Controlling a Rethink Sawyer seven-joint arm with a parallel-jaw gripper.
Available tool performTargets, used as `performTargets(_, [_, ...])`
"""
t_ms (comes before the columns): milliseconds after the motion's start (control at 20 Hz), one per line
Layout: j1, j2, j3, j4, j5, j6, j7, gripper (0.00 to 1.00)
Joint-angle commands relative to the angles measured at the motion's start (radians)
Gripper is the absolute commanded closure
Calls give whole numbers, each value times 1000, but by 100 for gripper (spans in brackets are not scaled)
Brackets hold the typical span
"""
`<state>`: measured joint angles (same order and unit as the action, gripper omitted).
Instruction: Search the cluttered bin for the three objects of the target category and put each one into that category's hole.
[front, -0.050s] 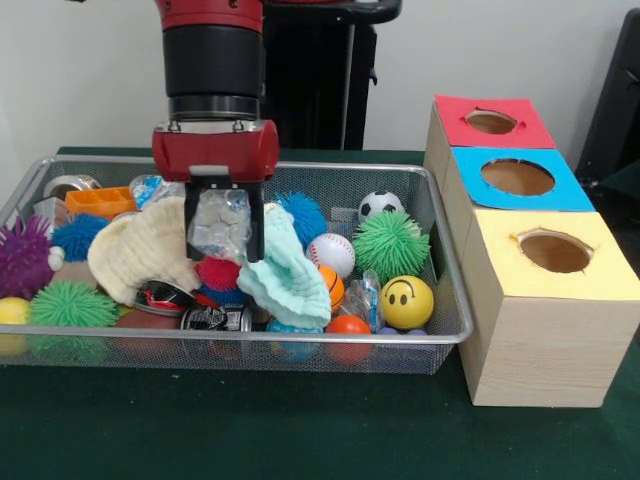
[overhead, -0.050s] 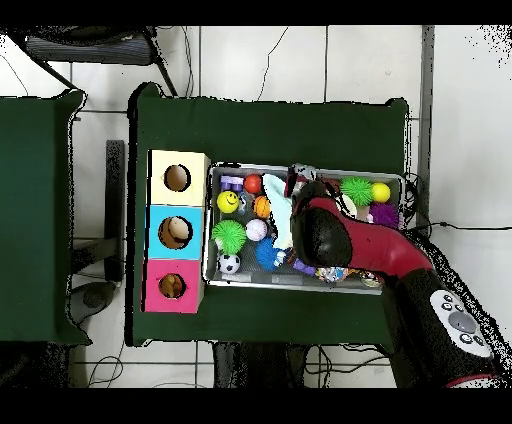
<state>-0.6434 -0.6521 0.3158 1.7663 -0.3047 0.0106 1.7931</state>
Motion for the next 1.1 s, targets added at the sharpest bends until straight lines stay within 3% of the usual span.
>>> performTargets(50, [109,22,-117,67,-83,-153,120,0])
performTargets(150, [174,44,-195,59,-75,-214,127,0])
performTargets(200, [218,64,-266,74,-37,-289,161,0])
performTargets(350, [254,113,-323,101,22,-419,204,0])
performTargets(900, [219,133,-292,103,38,-501,214,0])
performTargets(1100, [180,132,-246,114,17,-517,244,0])
